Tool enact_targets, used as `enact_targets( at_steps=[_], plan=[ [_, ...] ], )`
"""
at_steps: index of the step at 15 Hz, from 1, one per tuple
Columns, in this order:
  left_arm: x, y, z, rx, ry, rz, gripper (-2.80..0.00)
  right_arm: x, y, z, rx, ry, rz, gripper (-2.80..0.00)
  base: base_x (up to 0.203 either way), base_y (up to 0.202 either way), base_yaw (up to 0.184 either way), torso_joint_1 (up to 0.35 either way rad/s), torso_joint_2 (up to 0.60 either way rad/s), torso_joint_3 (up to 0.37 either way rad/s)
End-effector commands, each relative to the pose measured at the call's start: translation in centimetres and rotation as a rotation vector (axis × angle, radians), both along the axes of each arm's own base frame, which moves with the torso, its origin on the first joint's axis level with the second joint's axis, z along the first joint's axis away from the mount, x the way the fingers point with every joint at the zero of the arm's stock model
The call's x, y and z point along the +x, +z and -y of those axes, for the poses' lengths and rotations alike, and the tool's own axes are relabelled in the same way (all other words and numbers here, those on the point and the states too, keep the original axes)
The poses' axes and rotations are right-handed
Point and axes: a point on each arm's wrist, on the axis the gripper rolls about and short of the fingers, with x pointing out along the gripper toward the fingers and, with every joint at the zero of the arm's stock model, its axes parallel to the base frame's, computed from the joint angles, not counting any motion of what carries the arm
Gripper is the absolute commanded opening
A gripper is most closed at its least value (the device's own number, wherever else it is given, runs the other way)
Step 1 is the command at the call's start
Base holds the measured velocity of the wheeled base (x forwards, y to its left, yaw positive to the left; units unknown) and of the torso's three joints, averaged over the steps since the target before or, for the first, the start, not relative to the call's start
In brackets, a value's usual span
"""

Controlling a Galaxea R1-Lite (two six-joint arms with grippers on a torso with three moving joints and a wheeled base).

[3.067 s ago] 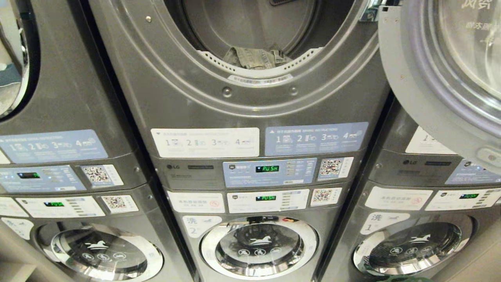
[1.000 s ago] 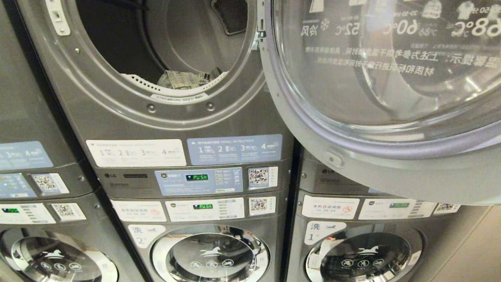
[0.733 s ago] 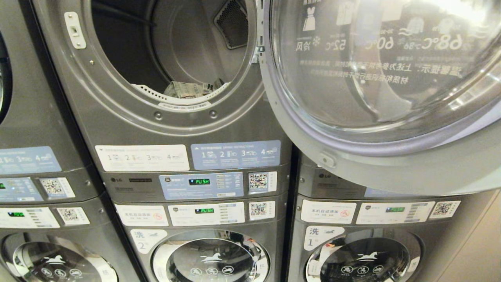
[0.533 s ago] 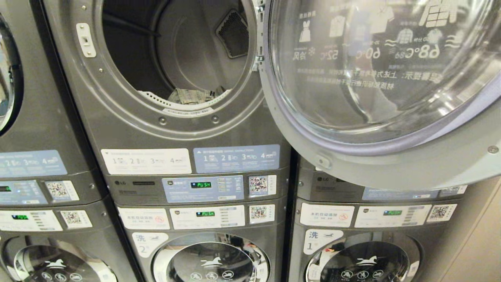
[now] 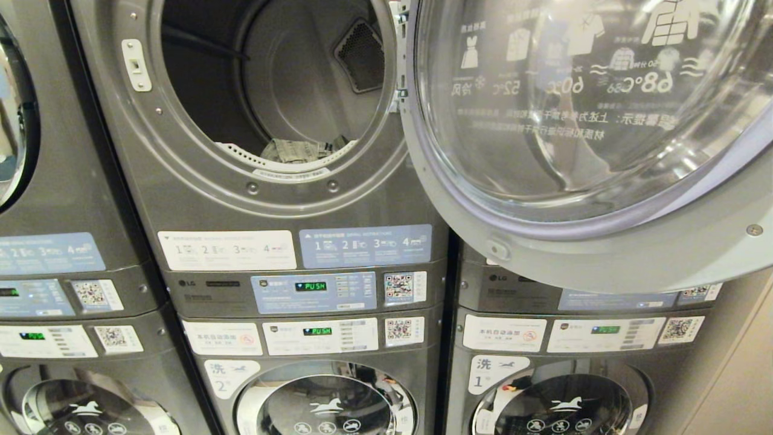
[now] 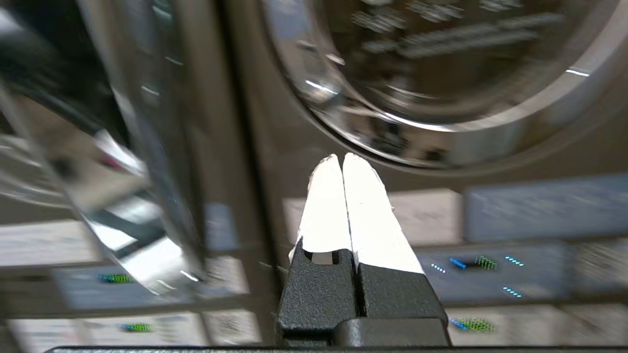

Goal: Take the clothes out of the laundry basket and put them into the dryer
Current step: Close the dryer

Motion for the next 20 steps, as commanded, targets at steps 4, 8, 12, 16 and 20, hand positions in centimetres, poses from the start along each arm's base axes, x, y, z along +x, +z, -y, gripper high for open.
enact_targets(
  at_steps=[4,8,12,16,20],
  plan=[
    [0.0,0.0,0.0,0.001,0.001,0.0,-2.8,1.4,0.3,-0.4,-0.022,0.189,-0.014,-2.8,0.0,0.0,0.0,0.0,0.0,0.0],
    [0.0,0.0,0.0,0.001,0.001,0.0,-2.8,1.5,0.4,-0.6,-0.051,0.269,-0.005,-2.8,0.0,0.0,0.0,0.0,0.0,0.0],
    [0.0,0.0,0.0,0.001,0.001,0.0,-2.8,1.4,1.6,-1.8,-0.092,0.493,0.049,-2.8,0.0,0.0,0.0,0.0,0.0,0.0],
    [0.0,0.0,0.0,0.003,0.001,0.0,-2.8,3.3,4.7,-5.3,-0.237,0.906,0.156,-2.8,0.0,0.0,0.0,0.0,0.0,0.0],
    [0.0,0.0,0.0,0.003,0.001,-0.001,-2.8,4.2,5.7,-7.9,-0.199,0.879,0.155,-2.8,0.0,0.0,0.0,0.0,0.0,0.0]
  ],
)
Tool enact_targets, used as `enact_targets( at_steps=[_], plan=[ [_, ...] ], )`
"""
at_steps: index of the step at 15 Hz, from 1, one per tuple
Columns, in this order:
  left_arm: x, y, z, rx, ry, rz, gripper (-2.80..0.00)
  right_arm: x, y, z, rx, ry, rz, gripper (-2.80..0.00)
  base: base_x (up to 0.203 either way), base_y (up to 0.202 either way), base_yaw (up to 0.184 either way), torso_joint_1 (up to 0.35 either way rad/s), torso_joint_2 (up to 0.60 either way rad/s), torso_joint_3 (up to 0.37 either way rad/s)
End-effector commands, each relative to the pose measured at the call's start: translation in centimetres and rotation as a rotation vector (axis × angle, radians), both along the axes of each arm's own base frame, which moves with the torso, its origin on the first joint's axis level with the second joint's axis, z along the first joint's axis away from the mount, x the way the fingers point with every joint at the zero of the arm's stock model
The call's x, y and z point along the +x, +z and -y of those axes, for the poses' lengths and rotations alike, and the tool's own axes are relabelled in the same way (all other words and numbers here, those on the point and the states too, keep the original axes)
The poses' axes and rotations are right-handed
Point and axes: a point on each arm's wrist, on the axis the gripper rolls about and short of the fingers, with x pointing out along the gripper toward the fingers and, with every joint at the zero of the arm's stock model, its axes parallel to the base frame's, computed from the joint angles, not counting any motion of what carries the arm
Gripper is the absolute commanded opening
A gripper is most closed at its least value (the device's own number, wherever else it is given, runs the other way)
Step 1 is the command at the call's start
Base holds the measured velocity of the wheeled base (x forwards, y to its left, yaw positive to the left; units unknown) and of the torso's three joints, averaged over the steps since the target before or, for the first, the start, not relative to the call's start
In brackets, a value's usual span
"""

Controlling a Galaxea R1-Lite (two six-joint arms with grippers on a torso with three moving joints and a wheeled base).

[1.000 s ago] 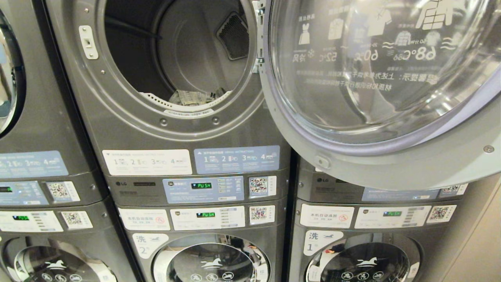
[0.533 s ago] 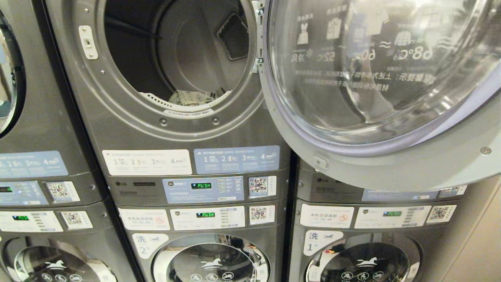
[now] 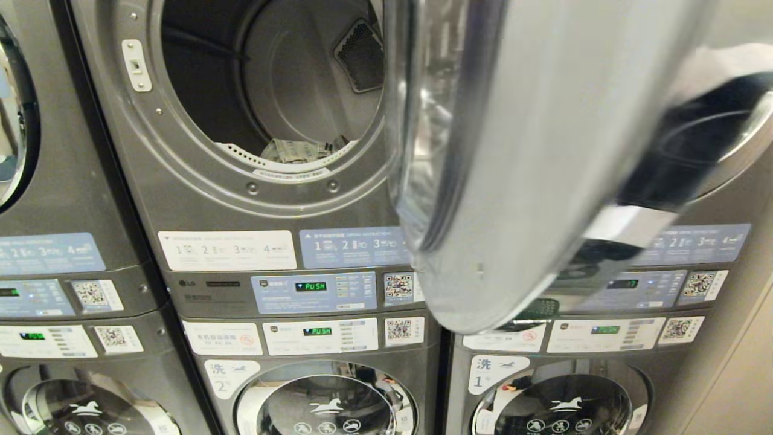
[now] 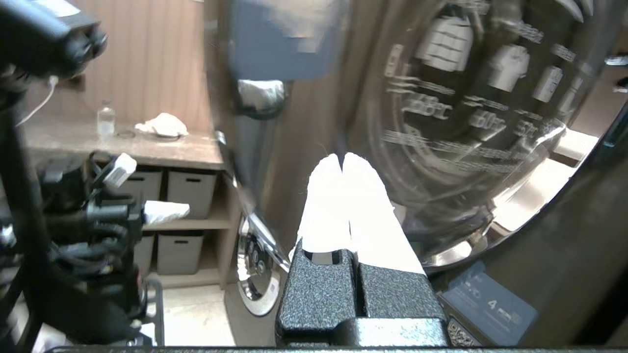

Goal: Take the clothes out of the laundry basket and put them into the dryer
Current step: Close the dryer

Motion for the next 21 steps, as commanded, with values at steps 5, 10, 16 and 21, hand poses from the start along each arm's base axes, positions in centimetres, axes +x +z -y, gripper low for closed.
enact_targets(
  at_steps=[5,10,16,21],
  plan=[
    [0.0,0.0,0.0,0.0,0.0,0.002,-2.8,1.3,-3.9,0.0,0.019,-0.288,-0.19,-2.8,0.0,0.0,0.0,0.0,0.0,0.0],
    [0.0,0.0,0.0,0.0,0.0,0.001,-2.8,-2.6,-12.0,3.8,-0.059,-0.538,-0.332,-2.8,0.0,0.0,0.0,0.0,0.0,0.0],
    [0.0,0.0,0.0,0.0,0.0,0.001,-2.8,-9.8,-19.7,6.9,-0.144,-0.586,-0.418,-2.8,0.0,0.0,0.0,0.0,0.0,0.0],
    [0.0,0.0,0.0,0.003,0.0,0.001,-2.8,-10.3,-22.5,7.3,-0.337,-0.702,-0.666,-2.8,0.0,0.0,0.0,0.0,0.0,0.0]
  ],
)
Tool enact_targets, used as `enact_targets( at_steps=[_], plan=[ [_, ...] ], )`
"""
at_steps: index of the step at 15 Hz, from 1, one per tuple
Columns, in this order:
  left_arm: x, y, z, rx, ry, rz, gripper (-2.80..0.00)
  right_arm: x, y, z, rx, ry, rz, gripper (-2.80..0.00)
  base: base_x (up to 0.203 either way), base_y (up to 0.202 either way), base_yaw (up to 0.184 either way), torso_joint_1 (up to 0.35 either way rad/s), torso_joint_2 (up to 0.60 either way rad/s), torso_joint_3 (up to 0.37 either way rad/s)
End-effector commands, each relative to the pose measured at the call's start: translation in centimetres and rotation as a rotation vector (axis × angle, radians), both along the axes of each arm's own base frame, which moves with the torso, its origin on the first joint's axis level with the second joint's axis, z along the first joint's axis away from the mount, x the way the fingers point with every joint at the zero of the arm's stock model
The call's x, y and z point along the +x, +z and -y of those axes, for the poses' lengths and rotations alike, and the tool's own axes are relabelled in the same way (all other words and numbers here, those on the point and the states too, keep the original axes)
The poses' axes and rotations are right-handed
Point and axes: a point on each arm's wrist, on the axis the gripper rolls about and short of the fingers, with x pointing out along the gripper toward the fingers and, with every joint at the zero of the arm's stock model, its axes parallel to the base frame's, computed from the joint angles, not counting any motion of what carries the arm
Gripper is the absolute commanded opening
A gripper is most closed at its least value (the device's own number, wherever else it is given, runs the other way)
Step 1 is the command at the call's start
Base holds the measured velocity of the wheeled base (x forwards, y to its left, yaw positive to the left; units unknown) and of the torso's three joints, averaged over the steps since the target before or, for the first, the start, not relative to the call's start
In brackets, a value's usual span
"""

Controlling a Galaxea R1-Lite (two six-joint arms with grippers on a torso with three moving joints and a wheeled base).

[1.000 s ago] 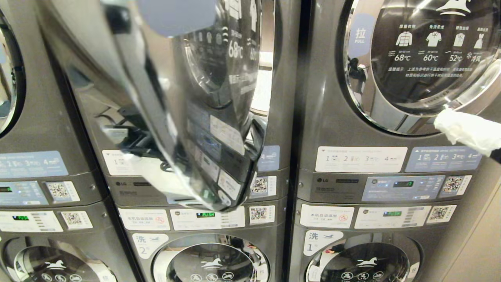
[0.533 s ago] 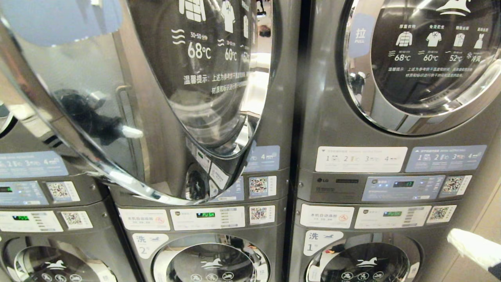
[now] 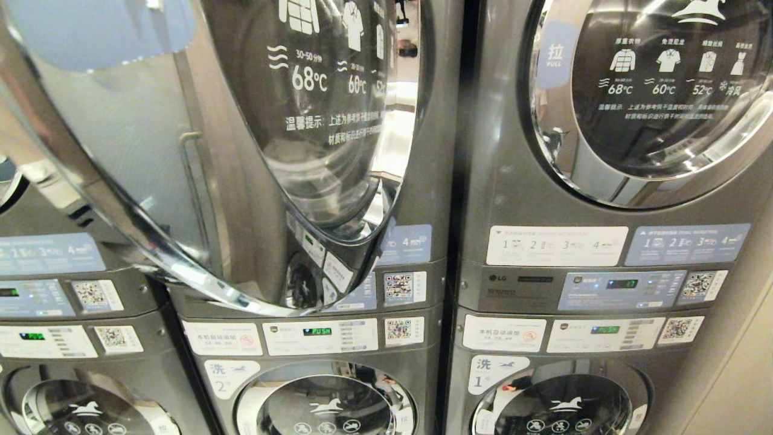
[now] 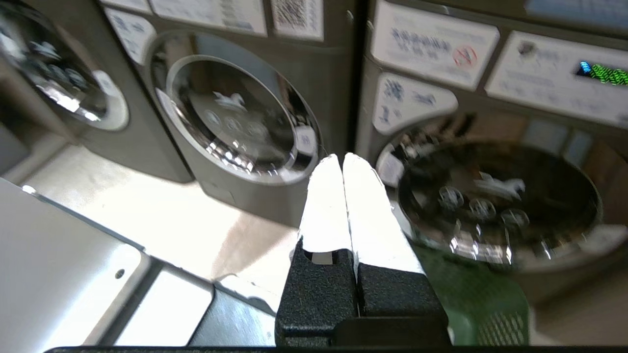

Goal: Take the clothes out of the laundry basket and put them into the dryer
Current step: Close the dryer

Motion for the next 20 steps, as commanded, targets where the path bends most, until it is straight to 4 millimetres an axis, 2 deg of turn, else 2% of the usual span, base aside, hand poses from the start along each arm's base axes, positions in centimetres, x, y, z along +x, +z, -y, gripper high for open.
enact_targets(
  at_steps=[1,4,7,8,10,13,20],
  plan=[
    [0.0,0.0,0.0,0.0,0.001,0.0,-2.8,0.0,-0.2,0.2,-0.054,-0.089,-0.048,-2.8,0.0,0.0,0.0,0.0,0.0,0.0],
    [0.0,0.0,0.0,0.0,0.0,0.0,-2.8,0.0,-0.3,0.3,-0.078,-0.113,-0.06,-2.8,0.0,0.0,0.0,0.0,0.0,0.0],
    [0.0,0.0,0.0,0.0,0.0,0.0,-2.8,-0.3,-0.4,0.5,-0.062,0.014,-0.015,-2.8,0.0,0.0,0.0,0.0,0.0,0.0],
    [0.0,0.0,0.0,-0.001,0.0,0.0,-2.8,-0.4,-0.4,0.5,-0.059,0.007,-0.012,-2.8,0.0,0.0,0.0,0.0,0.0,0.0],
    [0.0,0.0,0.0,-0.001,0.001,0.001,-2.8,0.0,-0.4,0.3,-0.084,-0.06,-0.069,-2.8,0.0,0.0,0.0,0.0,0.0,0.0],
    [0.0,0.0,0.0,-0.003,0.001,0.0,-2.8,0.6,-0.4,0.1,-0.104,-0.317,-0.157,-2.8,0.0,0.0,0.0,0.0,0.0,0.0],
    [0.0,0.0,0.0,0.009,-0.002,-0.001,-2.8,-2.4,-0.8,0.2,-0.003,-0.459,0.205,-2.8,0.0,0.0,0.0,0.0,0.0,0.0]
  ],
)
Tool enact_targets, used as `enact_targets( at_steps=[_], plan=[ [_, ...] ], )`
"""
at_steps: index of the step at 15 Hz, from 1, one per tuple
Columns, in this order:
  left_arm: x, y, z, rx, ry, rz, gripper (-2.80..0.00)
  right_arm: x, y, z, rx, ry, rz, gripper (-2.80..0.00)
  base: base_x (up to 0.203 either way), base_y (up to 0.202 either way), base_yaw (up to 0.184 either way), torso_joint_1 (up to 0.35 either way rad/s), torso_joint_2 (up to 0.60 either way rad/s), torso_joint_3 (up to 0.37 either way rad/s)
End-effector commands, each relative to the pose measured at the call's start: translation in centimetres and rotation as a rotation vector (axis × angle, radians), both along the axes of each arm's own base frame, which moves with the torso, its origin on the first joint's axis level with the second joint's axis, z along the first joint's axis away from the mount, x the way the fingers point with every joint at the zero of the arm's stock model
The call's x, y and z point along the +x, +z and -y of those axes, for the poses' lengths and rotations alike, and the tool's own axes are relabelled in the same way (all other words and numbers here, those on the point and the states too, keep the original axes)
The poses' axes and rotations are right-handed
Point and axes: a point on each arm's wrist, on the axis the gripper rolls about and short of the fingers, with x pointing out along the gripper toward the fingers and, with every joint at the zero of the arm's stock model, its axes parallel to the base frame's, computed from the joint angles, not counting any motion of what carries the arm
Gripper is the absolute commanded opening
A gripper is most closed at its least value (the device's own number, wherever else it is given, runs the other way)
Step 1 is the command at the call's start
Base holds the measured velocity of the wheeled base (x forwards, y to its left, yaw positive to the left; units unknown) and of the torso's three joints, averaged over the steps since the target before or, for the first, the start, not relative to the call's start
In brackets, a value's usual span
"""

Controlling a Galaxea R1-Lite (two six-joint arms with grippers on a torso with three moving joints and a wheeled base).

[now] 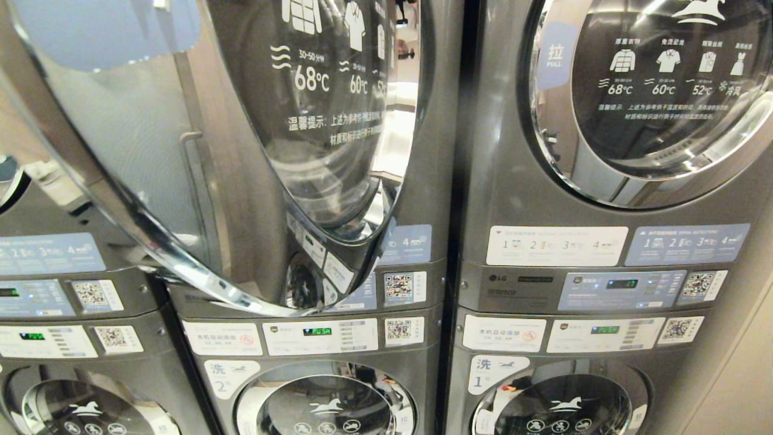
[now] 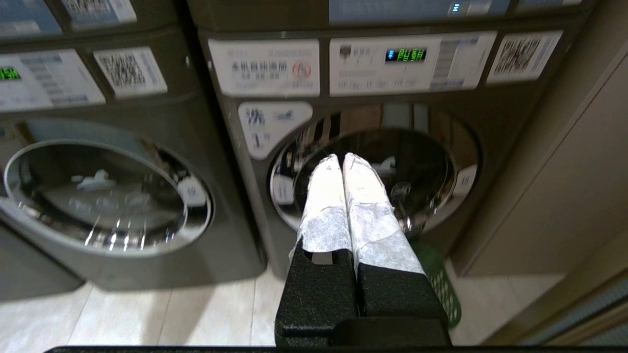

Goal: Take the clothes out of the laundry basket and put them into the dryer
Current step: Close the dryer

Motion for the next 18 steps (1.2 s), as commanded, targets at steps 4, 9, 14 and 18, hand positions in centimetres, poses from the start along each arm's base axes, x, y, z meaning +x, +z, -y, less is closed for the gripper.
enact_targets(
  at_steps=[4,9,14,18],
  plan=[
    [0.0,0.0,0.0,0.013,0.0,0.0,-2.8,-1.4,-0.5,-0.1,-0.03,-0.017,0.162,-2.8,0.0,0.0,0.0,0.0,0.0,0.0],
    [-1.8,5.7,0.8,0.096,-0.341,0.26,-2.8,-1.4,-0.4,-0.1,-0.035,-0.017,0.16,-2.8,0.0,0.0,0.0,0.0,0.0,0.0],
    [-0.9,19.1,1.2,0.141,-0.608,0.365,-2.8,-1.4,-0.5,-0.1,-0.035,-0.015,0.159,-2.8,0.0,0.0,0.0,0.0,0.0,0.0],
    [0.4,25.4,1.6,0.141,-0.975,0.369,-2.8,-1.4,-0.4,-0.1,-0.036,-0.015,0.159,-2.8,0.0,0.0,0.0,0.0,0.0,0.0]
  ],
)
